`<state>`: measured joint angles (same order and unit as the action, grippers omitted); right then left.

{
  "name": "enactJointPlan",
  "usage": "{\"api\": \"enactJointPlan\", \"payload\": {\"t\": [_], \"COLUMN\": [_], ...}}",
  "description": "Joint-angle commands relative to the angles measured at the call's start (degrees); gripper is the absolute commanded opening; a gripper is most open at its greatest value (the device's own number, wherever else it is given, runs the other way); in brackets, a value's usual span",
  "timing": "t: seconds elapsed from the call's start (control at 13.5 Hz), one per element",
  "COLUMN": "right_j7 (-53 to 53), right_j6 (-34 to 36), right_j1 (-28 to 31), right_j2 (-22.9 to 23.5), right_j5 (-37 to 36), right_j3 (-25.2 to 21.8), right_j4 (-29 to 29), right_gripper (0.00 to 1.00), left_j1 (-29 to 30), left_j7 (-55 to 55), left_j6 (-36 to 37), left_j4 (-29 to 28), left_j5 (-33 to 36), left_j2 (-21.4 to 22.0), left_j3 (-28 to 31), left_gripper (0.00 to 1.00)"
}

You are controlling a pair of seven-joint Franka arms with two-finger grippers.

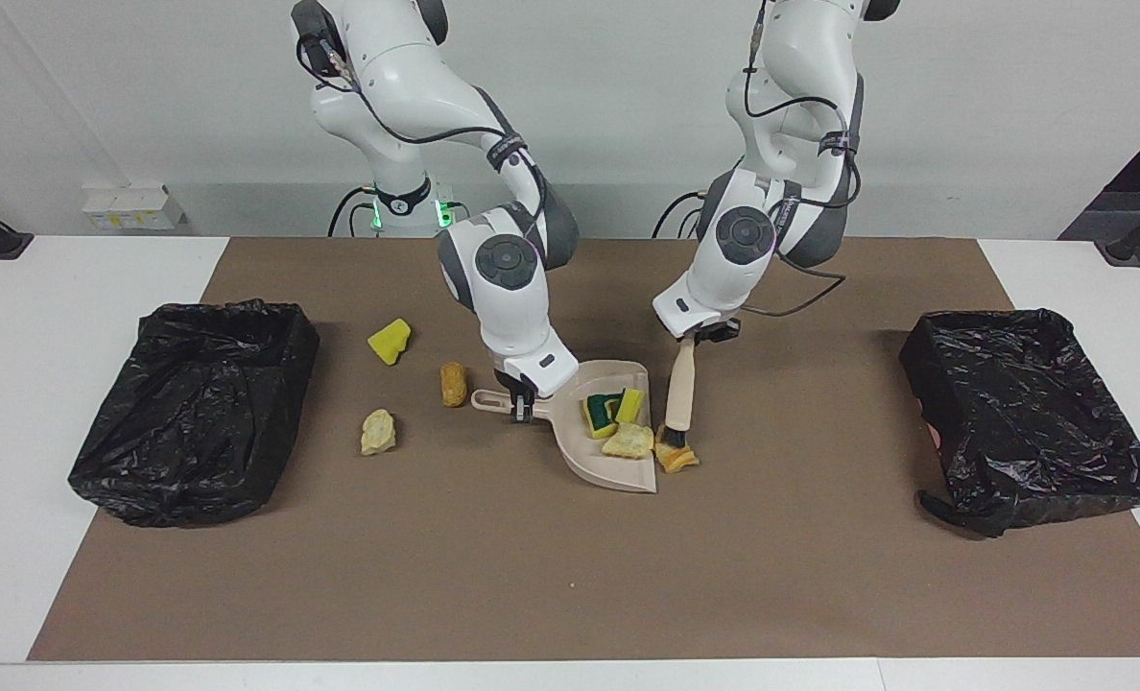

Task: Sweep and dump trash in bin
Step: 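Sweep the remaining bread and sponge into the dustpan with the left gripper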

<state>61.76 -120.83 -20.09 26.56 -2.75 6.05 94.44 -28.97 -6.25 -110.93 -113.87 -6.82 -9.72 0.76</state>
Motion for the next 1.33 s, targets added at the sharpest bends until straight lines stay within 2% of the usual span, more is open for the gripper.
{"api": "enactJointPlan", "payload": {"t": [0.0,0.15,0.44,0.66,0.74,0.96,1.11,1.26], "right_j7": [1.88,1.88,2.05,2.05,2.05,2.05,2.66,2.75], "right_j6": [-0.28,-0.28,-0.46,-0.37,-0.37,-0.37,-0.46,-0.46], "right_j1": [-0.04,-0.04,-0.04,-0.04,-0.04,-0.38,-0.83,-0.83], "right_j2": [-0.20,-0.11,-0.11,-0.20,-0.20,-0.20,-0.20,-0.20], "right_j5": [-0.76,-0.76,-0.76,-0.76,-0.76,-0.76,-0.76,-0.76], "right_j3": [0.28,0.37,0.37,0.45,0.45,0.45,0.45,0.45], "right_j4": [1.18,1.18,1.10,1.18,1.18,1.18,1.18,1.27], "right_gripper": [0.00,0.00,0.00,0.00,0.00,0.00,0.00,0.00], "left_j1": [2.59,5.23,9.10,6.06,3.25,2.08,-0.28,-0.73], "left_j7": [1.32,2.46,5.01,4.84,4.75,4.58,4.14,4.22], "left_j6": [-0.40,-0.78,-5.61,-0.02,0.97,5.10,4.24,4.05], "left_j4": [6.88,9.27,9.62,9.45,9.80,11.38,10.77,10.59], "left_j5": [-0.13,3.63,9.70,10.16,9.81,6.93,5.25,-0.26], "left_j2": [-2.48,-4.68,-7.59,-9.51,-11.01,-11.11,-11.02,-10.50], "left_j3": [1.18,1.18,1.00,0.74,0.83,0.65,0.56,0.21], "left_gripper": [0.00,0.00,0.00,0.00,0.00,0.00,0.00,0.00]}}
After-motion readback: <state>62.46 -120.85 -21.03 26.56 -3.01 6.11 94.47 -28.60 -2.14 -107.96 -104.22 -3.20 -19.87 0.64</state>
